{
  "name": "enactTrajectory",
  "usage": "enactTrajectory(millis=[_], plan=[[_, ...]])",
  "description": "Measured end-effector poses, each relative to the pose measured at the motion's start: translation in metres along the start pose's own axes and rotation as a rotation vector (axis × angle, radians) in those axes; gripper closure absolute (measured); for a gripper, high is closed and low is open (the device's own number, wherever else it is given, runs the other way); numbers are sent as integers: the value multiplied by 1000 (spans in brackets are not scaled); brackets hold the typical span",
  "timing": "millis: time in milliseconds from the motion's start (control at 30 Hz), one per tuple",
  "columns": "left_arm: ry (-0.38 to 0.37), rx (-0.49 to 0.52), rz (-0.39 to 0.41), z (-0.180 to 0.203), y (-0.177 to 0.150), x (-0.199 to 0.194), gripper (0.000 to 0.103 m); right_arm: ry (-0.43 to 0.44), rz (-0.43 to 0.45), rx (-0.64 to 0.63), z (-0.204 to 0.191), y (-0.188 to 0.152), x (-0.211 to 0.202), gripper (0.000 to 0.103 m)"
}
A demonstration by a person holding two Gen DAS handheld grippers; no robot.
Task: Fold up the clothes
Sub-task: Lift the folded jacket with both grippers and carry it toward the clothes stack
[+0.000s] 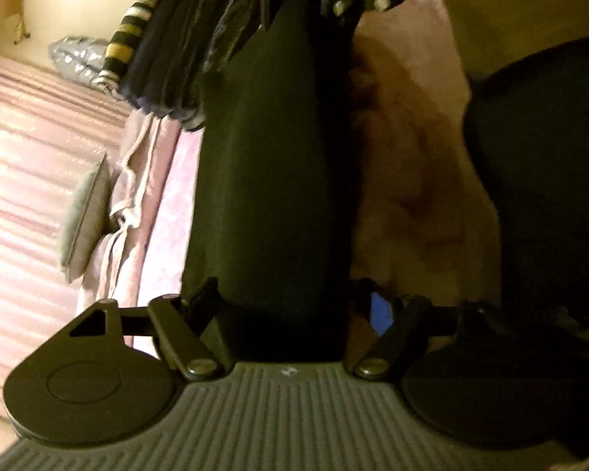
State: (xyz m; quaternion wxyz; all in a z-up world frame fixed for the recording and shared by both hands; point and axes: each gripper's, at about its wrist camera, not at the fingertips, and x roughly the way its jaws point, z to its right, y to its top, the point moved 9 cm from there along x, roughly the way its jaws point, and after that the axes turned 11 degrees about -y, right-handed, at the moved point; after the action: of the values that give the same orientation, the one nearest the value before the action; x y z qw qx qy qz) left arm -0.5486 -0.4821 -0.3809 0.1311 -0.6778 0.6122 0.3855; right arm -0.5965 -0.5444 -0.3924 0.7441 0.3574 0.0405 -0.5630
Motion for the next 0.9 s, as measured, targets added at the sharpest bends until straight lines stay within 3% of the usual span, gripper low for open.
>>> enactTrajectory(millis=[167,267,300,400,533,667,700,800,900], plan=[[-107,-86,-17,-16,-6,7,55,-18,13,-20,-15,-2,-7,58],[-176,-158,17,-32,-10,1,62,-80,47,-78,-28,-7,-12,38],[-197,-189,34,-39,-10,-2,63,-99,65,-100,-32,-7,-14,27],[-250,-275,82,-59,-12,-11,65,-140,93,-165,-42,-6,-12,26],[-245,-292,111,-73,-12,-19,66,-198,90,-215,-39,-2,10,26],[-197,-227,102,-61,-10,-19,65,-222,40,-292,-34,-2,34,38],[-176,-207,97,-55,-10,-18,65,-215,29,-305,-36,-5,36,55],[-86,-116,71,-37,-10,-13,64,-213,14,-314,-39,-10,35,66],[3,-37,25,-18,-11,-10,64,-238,8,-270,-35,-8,28,69]])
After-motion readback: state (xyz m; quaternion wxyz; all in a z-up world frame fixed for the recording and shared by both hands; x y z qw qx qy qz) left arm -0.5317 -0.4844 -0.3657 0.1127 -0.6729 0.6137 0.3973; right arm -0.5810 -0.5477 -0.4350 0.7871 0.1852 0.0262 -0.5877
